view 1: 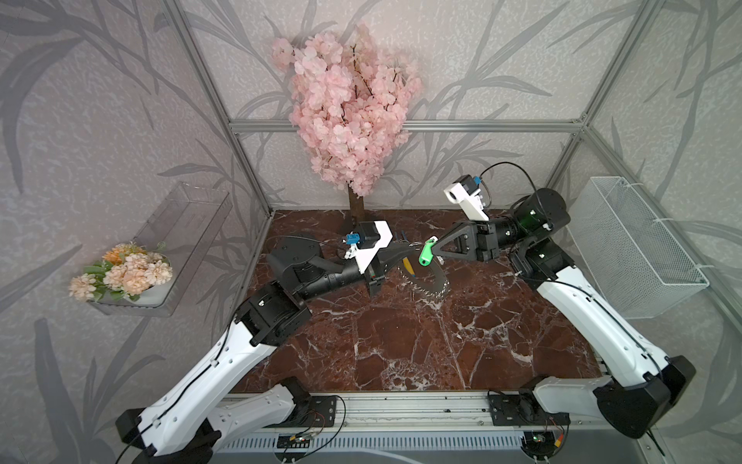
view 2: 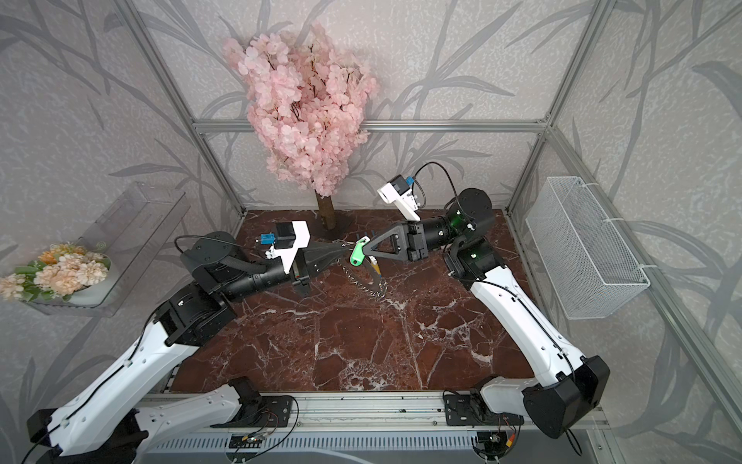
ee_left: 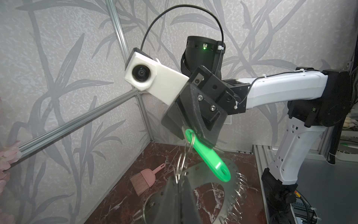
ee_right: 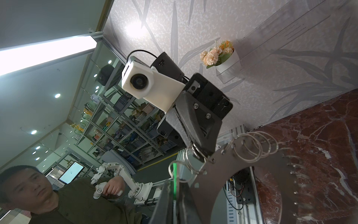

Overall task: Attach keys to a key ring
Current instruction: Adjust the key on the keyring.

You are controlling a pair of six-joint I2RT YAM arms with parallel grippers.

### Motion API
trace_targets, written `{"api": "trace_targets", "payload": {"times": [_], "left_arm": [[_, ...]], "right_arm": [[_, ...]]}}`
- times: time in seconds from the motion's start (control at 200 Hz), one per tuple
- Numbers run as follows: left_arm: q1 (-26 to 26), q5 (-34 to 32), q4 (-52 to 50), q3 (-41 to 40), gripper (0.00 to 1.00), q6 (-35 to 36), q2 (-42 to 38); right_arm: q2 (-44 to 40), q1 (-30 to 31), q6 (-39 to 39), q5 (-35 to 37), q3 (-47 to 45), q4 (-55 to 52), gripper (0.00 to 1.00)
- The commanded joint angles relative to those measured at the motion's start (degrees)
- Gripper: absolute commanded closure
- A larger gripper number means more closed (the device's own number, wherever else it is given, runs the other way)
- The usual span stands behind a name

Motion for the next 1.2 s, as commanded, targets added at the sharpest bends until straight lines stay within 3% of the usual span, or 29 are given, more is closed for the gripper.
{"api": "trace_targets", "payload": {"times": [0.0,0.115,0.405,0.48,0.575,0.61,0.75,1.07,1.195], "left_arm": [[0.38,0.36,-5.43,2.11,1.0,1.51,0.9],[0.36,-0.13,-7.53,2.57,1.0,2.21,1.97],[0.29,-2.01,-10.76,3.98,1.0,4.17,4.34],[0.26,-2.16,-9.27,2.72,1.0,3.85,4.03],[0.23,-2.47,-5.31,-0.26,1.0,2.37,2.38],[0.27,-2.47,-3.63,-1.47,1.0,1.68,1.76],[0.26,-2.72,1.32,-5.22,1.0,-0.94,0.17],[0.27,-1.74,8.15,-10.4,1.0,-5.37,-1.05],[0.29,-1.29,9.83,-11.4,1.0,-6.58,-1.6]], "right_arm": [[1.27,-0.33,9.15,-1.39,3.55,14.22,1.0],[3.68,1.33,15.59,-2.1,5.14,21.55,1.0],[6.69,3.87,15.1,-2.22,6.63,19.86,1.0],[6.72,3.85,14.85,-1.93,6.55,19.66,0.95],[6.5,3.86,14.61,-1.54,6.15,19.76,0.81],[6.39,3.83,14.49,-1.23,5.98,19.74,0.71],[5.75,3.84,14.4,-0.86,6.01,19.98,0.57],[4.06,3.83,13.3,-0.32,6.1,19.56,0.46],[3.06,3.66,8.87,0.23,6.2,12.77,0.45]]}}
